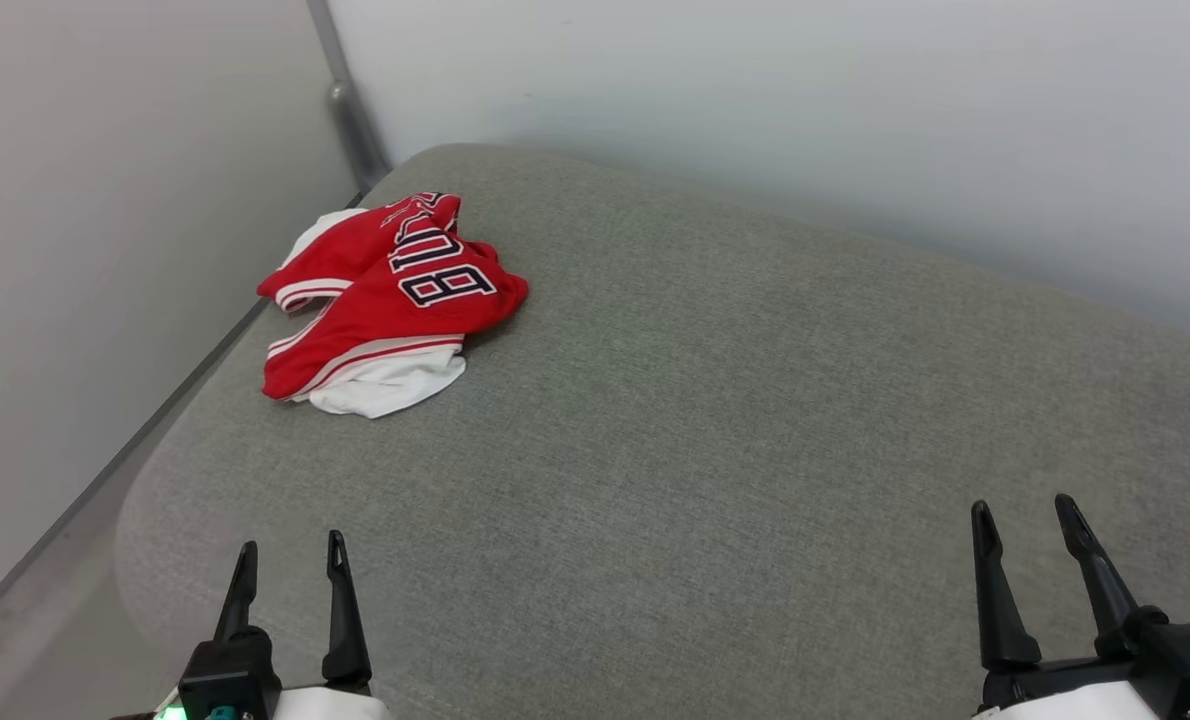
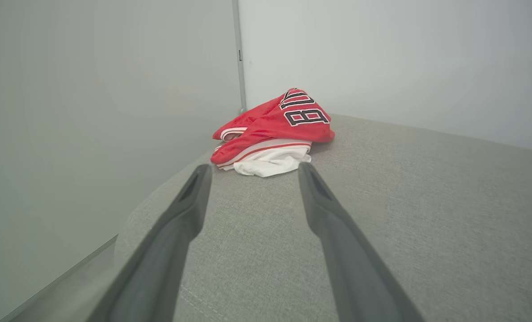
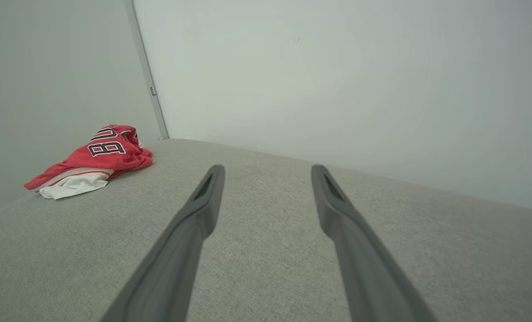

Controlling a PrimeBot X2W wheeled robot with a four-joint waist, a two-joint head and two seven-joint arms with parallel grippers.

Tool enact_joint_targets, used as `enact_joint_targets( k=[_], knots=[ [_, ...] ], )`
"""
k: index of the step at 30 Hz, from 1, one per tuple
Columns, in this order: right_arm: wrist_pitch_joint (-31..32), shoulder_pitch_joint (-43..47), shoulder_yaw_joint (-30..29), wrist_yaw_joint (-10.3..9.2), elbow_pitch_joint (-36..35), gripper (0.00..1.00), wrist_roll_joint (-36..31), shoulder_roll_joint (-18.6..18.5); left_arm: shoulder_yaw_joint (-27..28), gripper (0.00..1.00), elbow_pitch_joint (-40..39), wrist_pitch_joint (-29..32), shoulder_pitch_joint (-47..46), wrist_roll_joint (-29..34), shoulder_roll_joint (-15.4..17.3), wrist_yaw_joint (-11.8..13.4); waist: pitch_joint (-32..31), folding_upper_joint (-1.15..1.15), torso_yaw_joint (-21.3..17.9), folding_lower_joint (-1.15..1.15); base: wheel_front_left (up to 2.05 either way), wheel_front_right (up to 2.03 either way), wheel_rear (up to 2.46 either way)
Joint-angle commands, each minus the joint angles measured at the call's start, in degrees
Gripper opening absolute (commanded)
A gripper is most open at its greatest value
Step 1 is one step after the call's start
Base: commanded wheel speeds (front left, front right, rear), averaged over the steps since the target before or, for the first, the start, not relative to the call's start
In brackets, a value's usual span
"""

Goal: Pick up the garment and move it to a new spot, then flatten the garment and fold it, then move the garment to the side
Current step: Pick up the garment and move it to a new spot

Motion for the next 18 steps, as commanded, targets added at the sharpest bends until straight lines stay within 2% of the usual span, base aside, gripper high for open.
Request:
enact_joint_targets(
  k=[1,8,12,18],
  knots=[
    [-0.12,0.59,0.05,0.0,-0.01,1.0,-0.08,-0.02,0.17,1.0,0.01,-0.16,0.18,0.3,-0.05,0.08,-0.15,0.0,1.06,0.0,0.0,0.0,0.0],
    [-0.12,0.42,0.62,0.0,0.09,1.0,-0.07,-0.03,0.89,1.0,0.05,-0.16,0.42,-0.68,-0.04,0.06,-0.03,0.0,1.62,0.0,0.0,0.0,0.0],
    [-0.12,-0.49,0.63,0.0,-0.28,1.0,-0.65,-0.03,2.45,1.0,0.46,-0.16,-2.2,-2.48,-0.04,-0.78,1.33,0.0,0.9,0.0,0.0,0.0,0.0],
    [-0.12,-2.3,0.15,0.0,-1.36,1.0,-3.33,-0.04,8.5,1.0,2.06,-0.16,-11.8,-2.84,0.96,-5.45,5.76,0.0,-0.4,0.0,0.0,0.0,0.0]
  ],
)
